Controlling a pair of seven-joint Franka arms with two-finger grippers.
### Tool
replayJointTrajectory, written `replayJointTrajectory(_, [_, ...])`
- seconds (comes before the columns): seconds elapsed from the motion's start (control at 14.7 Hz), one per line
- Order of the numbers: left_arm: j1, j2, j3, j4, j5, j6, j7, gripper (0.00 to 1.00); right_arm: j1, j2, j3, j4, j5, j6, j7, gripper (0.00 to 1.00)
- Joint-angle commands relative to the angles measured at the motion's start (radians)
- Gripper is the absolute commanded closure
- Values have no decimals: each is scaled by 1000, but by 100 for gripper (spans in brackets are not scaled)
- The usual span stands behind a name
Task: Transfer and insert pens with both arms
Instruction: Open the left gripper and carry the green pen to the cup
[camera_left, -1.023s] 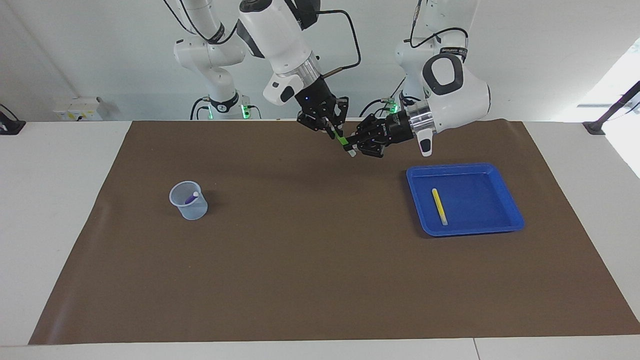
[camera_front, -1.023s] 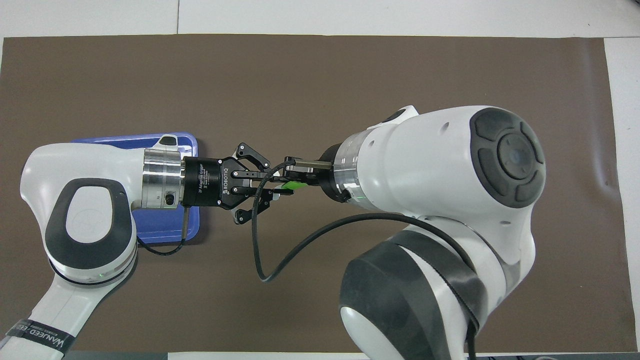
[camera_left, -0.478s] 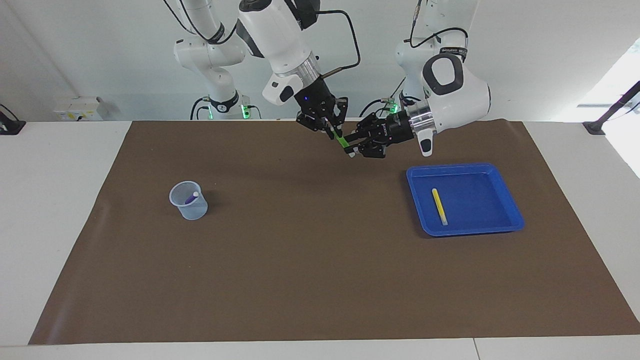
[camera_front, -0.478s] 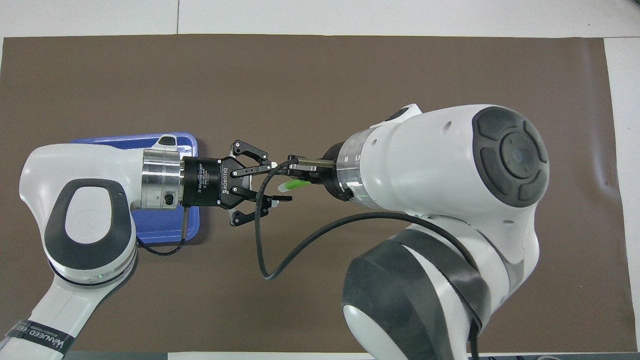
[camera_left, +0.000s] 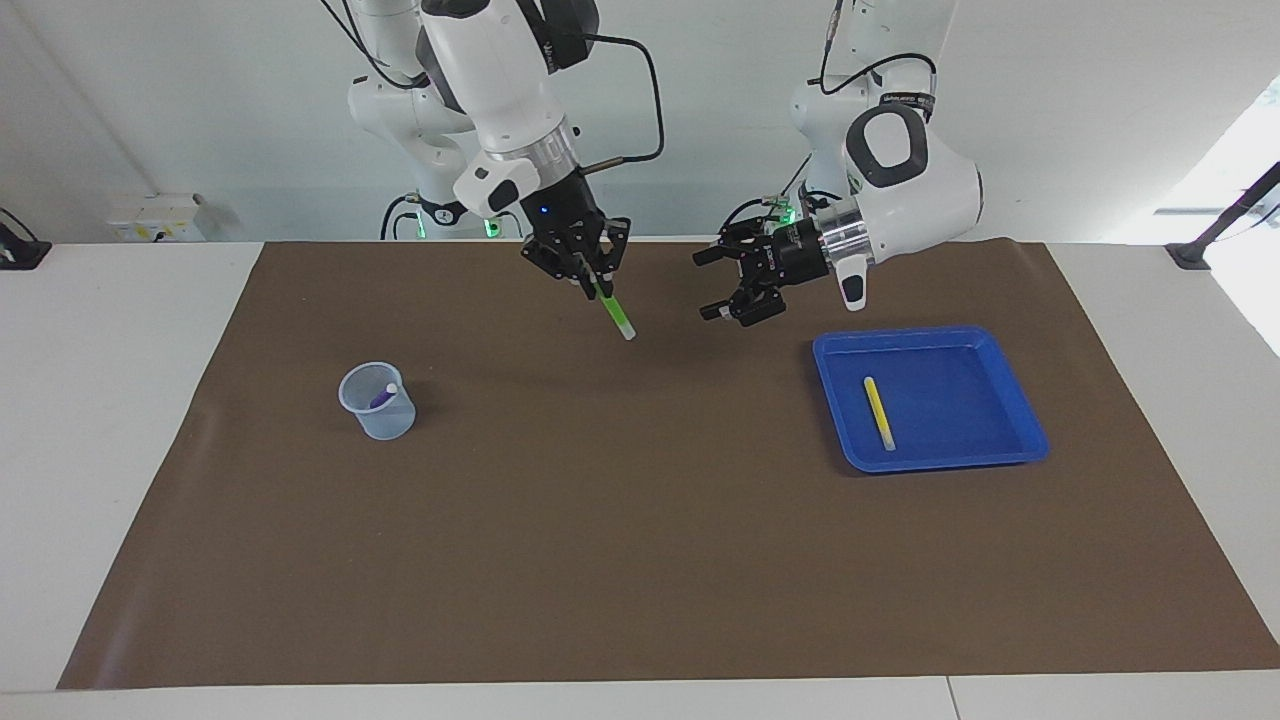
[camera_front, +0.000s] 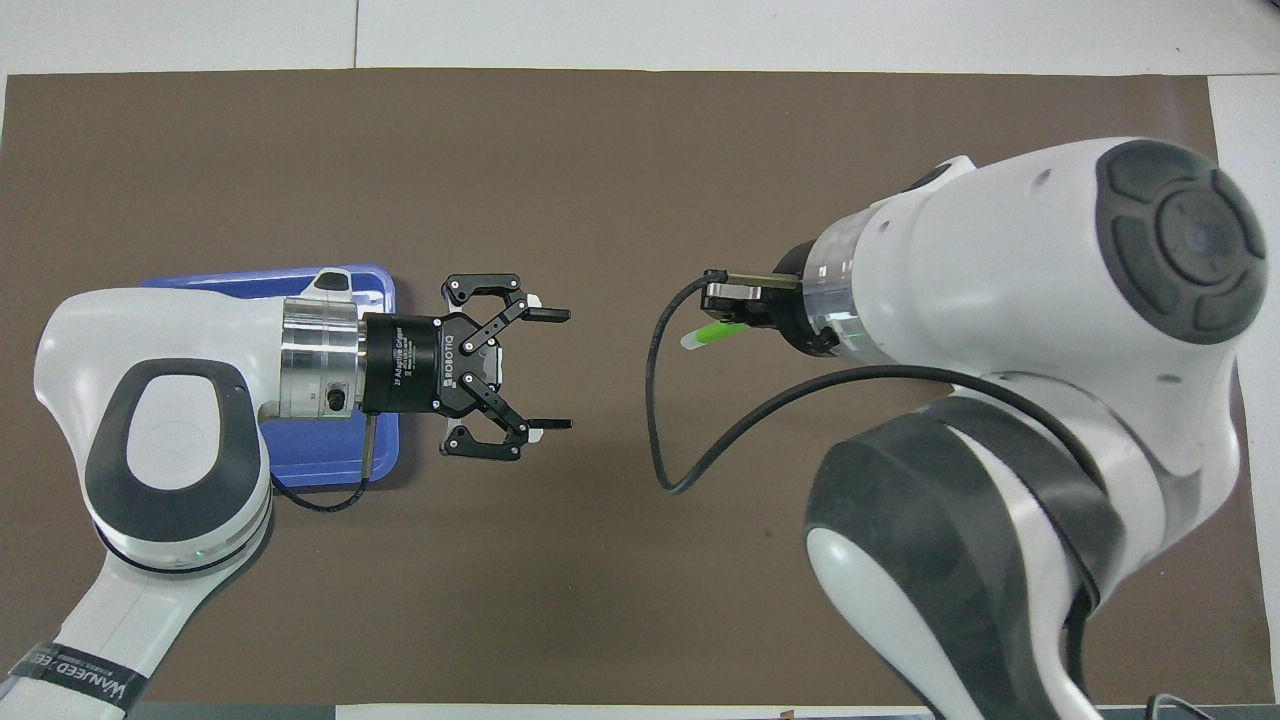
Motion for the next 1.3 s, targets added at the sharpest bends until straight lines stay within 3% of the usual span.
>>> replayJointTrajectory(0.0, [-4, -34, 8, -34, -20, 23, -11, 0, -13, -50, -72, -59, -49, -20, -119, 100])
replayJointTrajectory(0.2, [-4, -31, 12, -33, 16, 21, -17, 0, -13, -72, -171, -112, -86, -17, -277, 100])
replayJointTrajectory(0.41, [-17, -16, 7, 15, 357, 21, -18, 0, -13, -90, -279, -164, -132, -16, -452, 100])
replayJointTrajectory(0.75, [-5, -6, 7, 20, 677, 17, -1, 0, -13, -148, -399, -297, -201, 13, -627, 100])
replayJointTrajectory(1.23, [79, -6, 13, 13, 834, -8, 153, 0, -13, -156, -455, -463, -221, 170, -677, 100])
